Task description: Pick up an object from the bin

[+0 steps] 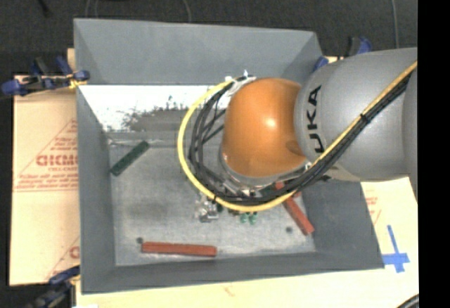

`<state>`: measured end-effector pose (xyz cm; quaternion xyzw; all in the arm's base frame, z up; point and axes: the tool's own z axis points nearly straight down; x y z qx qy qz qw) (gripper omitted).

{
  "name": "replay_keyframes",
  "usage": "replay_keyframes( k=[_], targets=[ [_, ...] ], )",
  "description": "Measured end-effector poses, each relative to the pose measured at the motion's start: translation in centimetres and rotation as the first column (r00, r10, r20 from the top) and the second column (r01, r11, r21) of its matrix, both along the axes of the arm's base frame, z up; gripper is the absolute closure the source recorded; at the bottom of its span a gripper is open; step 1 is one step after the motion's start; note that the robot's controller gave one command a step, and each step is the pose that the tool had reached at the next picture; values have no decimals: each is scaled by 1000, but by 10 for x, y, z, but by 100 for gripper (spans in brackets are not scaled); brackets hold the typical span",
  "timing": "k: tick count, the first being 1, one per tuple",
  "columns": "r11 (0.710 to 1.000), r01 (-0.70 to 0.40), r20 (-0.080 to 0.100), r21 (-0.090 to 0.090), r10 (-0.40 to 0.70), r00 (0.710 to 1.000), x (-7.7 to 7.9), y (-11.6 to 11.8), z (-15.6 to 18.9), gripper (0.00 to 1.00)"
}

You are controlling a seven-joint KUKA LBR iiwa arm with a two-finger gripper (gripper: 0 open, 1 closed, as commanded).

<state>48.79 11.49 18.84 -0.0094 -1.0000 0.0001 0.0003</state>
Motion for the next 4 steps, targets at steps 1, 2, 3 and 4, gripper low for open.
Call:
replay_keyframes(
  k=[1, 2, 3, 4],
  targets=[
    [1000, -4, -1, 0, 4, 1000, -3, 1, 1, 100],
    [1000, -31, 4, 0, 31, 999, 1, 4, -11, 100],
    [997, -76, -5, -1, 76, 997, 2, 5, 27, 100],
    [997, -80, 6, -1, 80, 997, 11, 14, 63, 100]
  ],
)
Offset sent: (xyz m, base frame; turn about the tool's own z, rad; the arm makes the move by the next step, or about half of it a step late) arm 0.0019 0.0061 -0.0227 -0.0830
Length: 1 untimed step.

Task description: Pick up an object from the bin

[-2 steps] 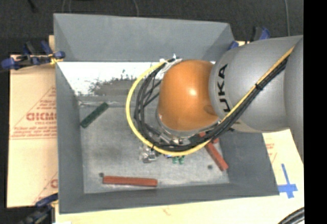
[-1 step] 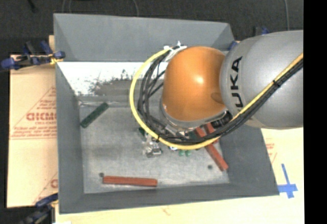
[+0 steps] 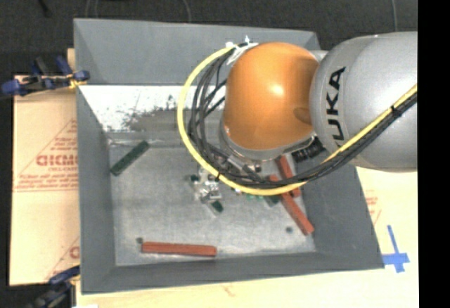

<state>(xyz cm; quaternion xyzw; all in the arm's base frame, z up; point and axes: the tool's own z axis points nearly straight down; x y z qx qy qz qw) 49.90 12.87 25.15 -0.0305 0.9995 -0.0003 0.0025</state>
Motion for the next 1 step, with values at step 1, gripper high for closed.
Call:
replay_keyframes(
  k=[1],
  targets=[
    [994, 108, 2, 4, -108, 994, 6, -5, -28, 100]
  ],
)
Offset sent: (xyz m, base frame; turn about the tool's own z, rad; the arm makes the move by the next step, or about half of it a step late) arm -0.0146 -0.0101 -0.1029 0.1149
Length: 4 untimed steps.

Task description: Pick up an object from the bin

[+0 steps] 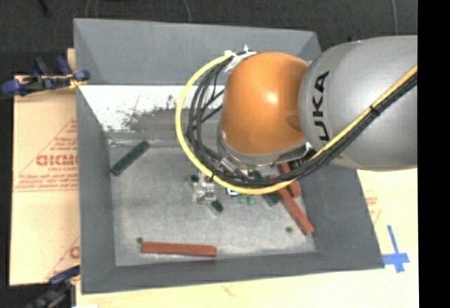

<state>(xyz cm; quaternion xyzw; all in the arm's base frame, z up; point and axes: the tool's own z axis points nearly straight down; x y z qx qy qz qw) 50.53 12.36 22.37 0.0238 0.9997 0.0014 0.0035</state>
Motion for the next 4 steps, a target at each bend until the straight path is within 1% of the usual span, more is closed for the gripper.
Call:
replay_keyframes(
  k=[1, 2, 3, 4],
  targets=[
    [1000, 8, -6, -2, -8, 1000, -20, -6, -75, 0],
    [1000, 9, -6, -1, -9, 1000, -20, -5, -75, 0],
    [994, 107, -19, 2, -107, 994, -28, -13, -145, 100],
    [994, 109, -19, 2, -109, 994, -28, -13, -145, 100]
  ],
)
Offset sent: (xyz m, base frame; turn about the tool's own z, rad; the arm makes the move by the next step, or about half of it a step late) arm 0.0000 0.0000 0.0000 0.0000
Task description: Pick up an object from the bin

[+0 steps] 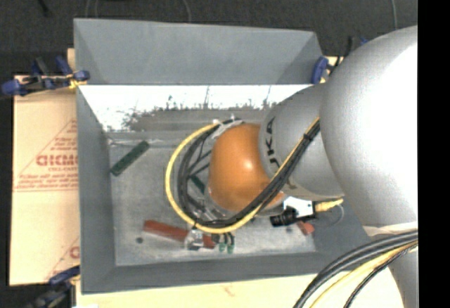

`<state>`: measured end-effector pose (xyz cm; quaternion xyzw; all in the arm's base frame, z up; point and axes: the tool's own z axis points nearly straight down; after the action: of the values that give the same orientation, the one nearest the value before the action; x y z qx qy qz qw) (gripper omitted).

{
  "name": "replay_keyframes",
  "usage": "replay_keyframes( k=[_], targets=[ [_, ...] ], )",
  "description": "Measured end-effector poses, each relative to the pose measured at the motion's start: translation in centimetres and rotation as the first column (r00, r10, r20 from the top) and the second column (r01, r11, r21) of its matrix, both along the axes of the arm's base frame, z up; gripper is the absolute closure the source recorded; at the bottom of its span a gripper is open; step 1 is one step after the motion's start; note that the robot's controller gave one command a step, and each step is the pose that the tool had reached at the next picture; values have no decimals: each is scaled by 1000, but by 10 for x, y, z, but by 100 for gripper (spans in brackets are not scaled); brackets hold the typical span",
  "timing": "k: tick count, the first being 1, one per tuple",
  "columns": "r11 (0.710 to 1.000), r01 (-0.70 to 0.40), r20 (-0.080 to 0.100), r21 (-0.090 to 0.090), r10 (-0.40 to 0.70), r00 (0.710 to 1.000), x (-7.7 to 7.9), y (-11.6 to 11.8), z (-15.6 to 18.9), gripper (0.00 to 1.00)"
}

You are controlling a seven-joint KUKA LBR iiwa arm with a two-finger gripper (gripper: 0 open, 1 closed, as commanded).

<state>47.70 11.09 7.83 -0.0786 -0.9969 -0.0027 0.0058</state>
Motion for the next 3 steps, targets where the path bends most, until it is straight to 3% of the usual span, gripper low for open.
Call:
replay_keyframes(
  k=[1, 2, 3],
  targets=[
    [1000, 1, 0, 0, -1, 1000, 0, 0, 0, 100],
    [1000, 6, 10, -5, -6, 1000, 15, -1, 21, 100],
    [1000, 1, 13, -5, -1, 1000, 18, -5, 44, 100]
  ],
)
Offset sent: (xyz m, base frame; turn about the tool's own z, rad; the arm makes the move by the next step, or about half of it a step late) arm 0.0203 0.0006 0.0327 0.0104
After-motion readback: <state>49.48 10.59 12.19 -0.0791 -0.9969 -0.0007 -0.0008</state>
